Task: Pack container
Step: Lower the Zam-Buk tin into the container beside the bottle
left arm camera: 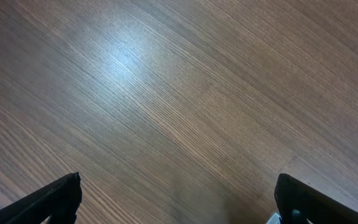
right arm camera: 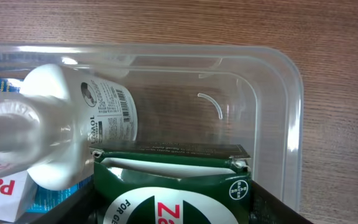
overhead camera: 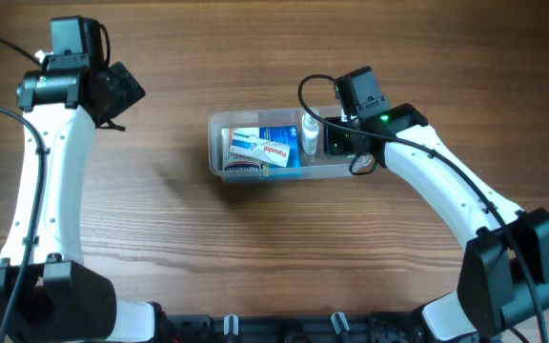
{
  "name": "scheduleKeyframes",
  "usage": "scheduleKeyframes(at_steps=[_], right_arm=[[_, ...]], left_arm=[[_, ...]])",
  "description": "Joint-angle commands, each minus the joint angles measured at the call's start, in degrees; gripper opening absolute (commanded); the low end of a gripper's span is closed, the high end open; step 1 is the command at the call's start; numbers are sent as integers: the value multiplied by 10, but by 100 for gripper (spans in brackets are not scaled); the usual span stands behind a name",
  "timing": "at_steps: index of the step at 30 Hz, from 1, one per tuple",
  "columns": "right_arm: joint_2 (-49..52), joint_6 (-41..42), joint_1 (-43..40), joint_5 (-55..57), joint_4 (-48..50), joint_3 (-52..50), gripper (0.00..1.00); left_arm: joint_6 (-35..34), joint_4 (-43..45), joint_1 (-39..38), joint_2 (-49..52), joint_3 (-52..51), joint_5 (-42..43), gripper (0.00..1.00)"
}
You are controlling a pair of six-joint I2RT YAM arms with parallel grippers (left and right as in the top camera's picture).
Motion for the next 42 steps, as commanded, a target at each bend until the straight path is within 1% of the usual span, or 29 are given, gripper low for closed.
scheduleKeyframes(at_steps=[1,8,17,42], right_arm=[[8,-7,2,-7,0,0,62],[9,-1,2,-12,-19,-3,63],[13,-1,2,-12,22,-18,63],[14,9,2,-12,29,-19,62]], left_arm=[[2,2,2,-3,6,-7,100],[2,2,2,-3,6,-7,100],[2,2,2,-3,6,-7,100],[3,2,2,-3,6,-7,100]])
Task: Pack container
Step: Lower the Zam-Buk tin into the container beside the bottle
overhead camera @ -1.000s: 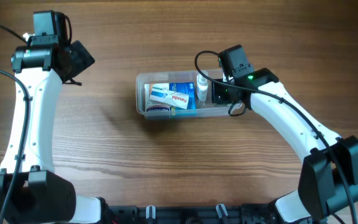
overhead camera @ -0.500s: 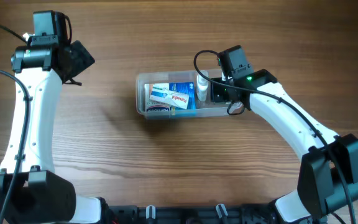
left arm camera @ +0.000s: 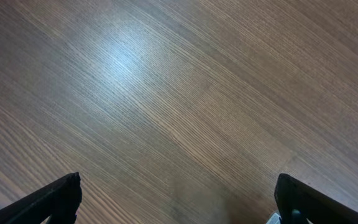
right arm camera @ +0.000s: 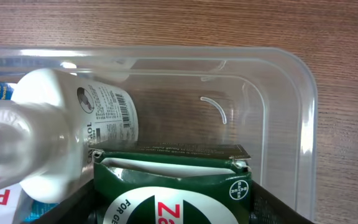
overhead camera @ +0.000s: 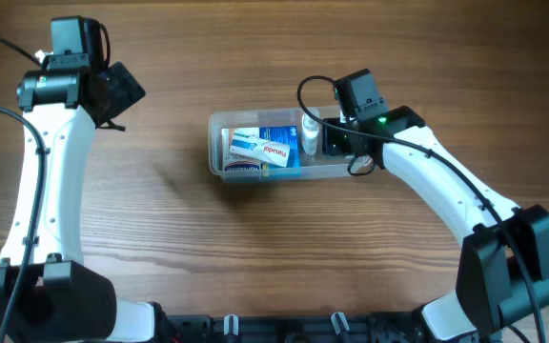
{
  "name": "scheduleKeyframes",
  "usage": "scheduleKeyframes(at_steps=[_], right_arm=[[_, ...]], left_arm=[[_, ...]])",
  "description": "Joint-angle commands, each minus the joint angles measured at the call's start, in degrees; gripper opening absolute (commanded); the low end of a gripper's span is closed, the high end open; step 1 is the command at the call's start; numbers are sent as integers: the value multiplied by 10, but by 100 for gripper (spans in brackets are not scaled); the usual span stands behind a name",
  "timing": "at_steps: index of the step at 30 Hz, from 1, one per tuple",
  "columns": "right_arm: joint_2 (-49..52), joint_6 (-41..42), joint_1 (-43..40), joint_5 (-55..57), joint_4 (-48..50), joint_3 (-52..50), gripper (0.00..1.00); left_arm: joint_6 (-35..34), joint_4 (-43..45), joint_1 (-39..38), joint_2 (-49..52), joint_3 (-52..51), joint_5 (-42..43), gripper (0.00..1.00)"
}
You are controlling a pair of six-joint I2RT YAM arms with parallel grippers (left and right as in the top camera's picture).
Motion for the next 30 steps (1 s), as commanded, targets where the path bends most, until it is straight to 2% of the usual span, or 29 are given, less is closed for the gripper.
scheduleKeyframes(at_steps=[1,16,23,30], right_arm=[[9,5,2,-9,3,-6,62],[51,4,2,-14,14,-6,64],[52,4,2,-14,14,-6,72],[51,2,2,-13,14,-4,73]], left_arm=[[2,1,2,-3,6,-7,100],[2,1,2,-3,6,-7,100],[2,1,2,-3,6,-7,100],[2,1,2,-3,6,-7,100]])
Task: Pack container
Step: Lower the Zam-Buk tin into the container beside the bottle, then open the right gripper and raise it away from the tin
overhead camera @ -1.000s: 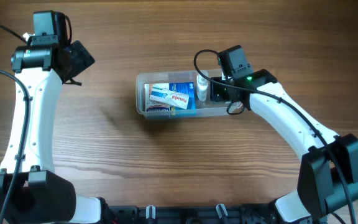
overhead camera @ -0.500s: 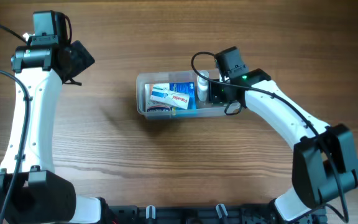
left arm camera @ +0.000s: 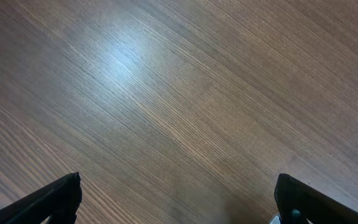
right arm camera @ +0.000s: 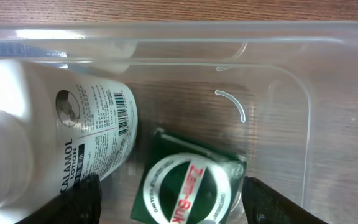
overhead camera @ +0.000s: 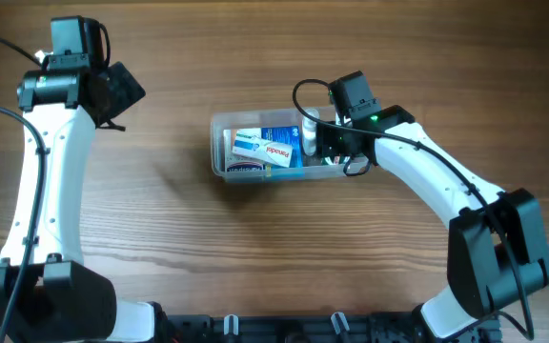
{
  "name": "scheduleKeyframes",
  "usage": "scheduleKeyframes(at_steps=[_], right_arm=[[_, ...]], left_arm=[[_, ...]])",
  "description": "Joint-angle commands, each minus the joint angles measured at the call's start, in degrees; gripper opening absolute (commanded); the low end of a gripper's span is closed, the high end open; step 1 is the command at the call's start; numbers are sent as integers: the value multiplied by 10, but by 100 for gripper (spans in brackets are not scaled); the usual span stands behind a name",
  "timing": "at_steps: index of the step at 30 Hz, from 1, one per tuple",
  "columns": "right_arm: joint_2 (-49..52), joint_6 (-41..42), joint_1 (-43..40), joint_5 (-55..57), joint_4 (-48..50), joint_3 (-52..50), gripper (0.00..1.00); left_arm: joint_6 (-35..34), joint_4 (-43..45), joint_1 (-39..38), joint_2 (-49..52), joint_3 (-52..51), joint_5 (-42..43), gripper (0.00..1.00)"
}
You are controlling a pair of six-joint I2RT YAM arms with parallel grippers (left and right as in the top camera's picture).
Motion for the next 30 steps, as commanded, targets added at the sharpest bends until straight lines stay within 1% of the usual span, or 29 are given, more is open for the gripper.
scheduleKeyframes(at_steps=[1,7,10,13,18,19,25,26,30], right_arm=[[11,-1,1,-1,2,-3,73],[-13,-17,0,0,-12,20,73],[-48,-42,0,-1,-24,37,73],[-98,-47,0,0,-45,49,78],[-230,-75,0,-1,-86,51,94],[-259,-75,0,-1,-98,51,99],[-439,-75,0,0,-171,50,100],[-482,-75,0,0,-189,50,100],[-588,-75,0,-1,-233,50,100]], left_arm=[[2,1,2,-3,6,-7,100],[2,1,2,-3,6,-7,100],[2,1,2,-3,6,-7,100],[2,1,2,-3,6,-7,100],[2,1,2,-3,6,-7,100],[2,1,2,-3,6,-7,100],[2,1,2,-3,6,-7,100],[2,1,2,-3,6,-7,100],[2,1,2,-3,6,-7,100]])
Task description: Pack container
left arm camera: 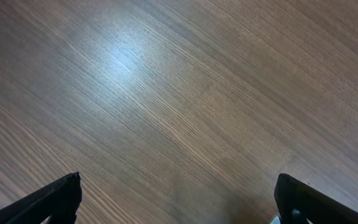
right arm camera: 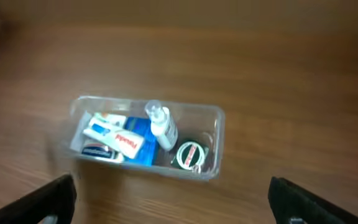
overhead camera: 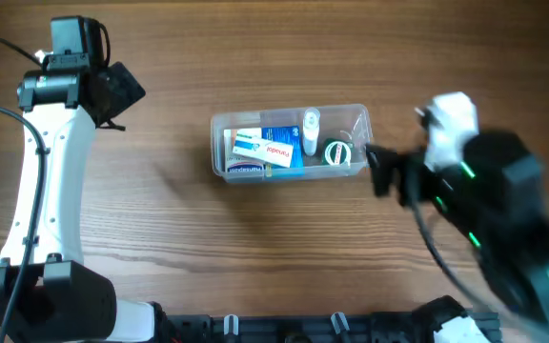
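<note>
The clear plastic container stands mid-table. Inside lie a white-and-red box on blue boxes, a white bottle and a round green tin at the right end. From the right wrist view the container is far off, with the bottle and the tin showing. My right gripper is open and empty, right of the container. My left gripper is open over bare wood, at the far left.
The brown wooden table carries nothing else that I can see. The right arm is motion-blurred at the right side. The left arm runs along the left edge.
My right gripper, then open inside the container's right end around the green tin, is now drawn back to the right and higher, empty. The tin lies in the container. The left arm has not moved.
My right gripper held the green tin low in the container's right end, beside the white bottle, at the two oldest moments. Then it was open with the tin resting on the container floor. Now it is well clear of the container.
</note>
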{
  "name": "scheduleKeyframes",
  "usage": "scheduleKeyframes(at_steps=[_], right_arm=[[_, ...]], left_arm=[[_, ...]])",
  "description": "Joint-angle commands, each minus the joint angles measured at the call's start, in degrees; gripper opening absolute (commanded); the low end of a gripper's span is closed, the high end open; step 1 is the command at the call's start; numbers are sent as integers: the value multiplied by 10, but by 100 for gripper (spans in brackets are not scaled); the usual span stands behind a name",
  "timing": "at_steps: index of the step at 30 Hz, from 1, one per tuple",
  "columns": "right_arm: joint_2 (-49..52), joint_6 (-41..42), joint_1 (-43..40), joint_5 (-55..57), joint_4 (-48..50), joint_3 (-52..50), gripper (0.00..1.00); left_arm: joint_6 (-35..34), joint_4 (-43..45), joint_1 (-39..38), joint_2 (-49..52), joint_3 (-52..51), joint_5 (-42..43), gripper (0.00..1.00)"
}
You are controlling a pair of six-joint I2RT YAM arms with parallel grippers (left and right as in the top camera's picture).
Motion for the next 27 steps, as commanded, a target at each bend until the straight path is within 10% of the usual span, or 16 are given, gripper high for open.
scheduleKeyframes(at_steps=[1,13,27], right_arm=[[-89,-7,0,-1,-30,9,100],[-296,-5,0,-1,-147,9,100],[-316,40,0,-1,-289,9,100]], left_arm=[[2,2,2,-3,6,-7,100],[2,2,2,-3,6,-7,100],[2,2,2,-3,6,-7,100]])
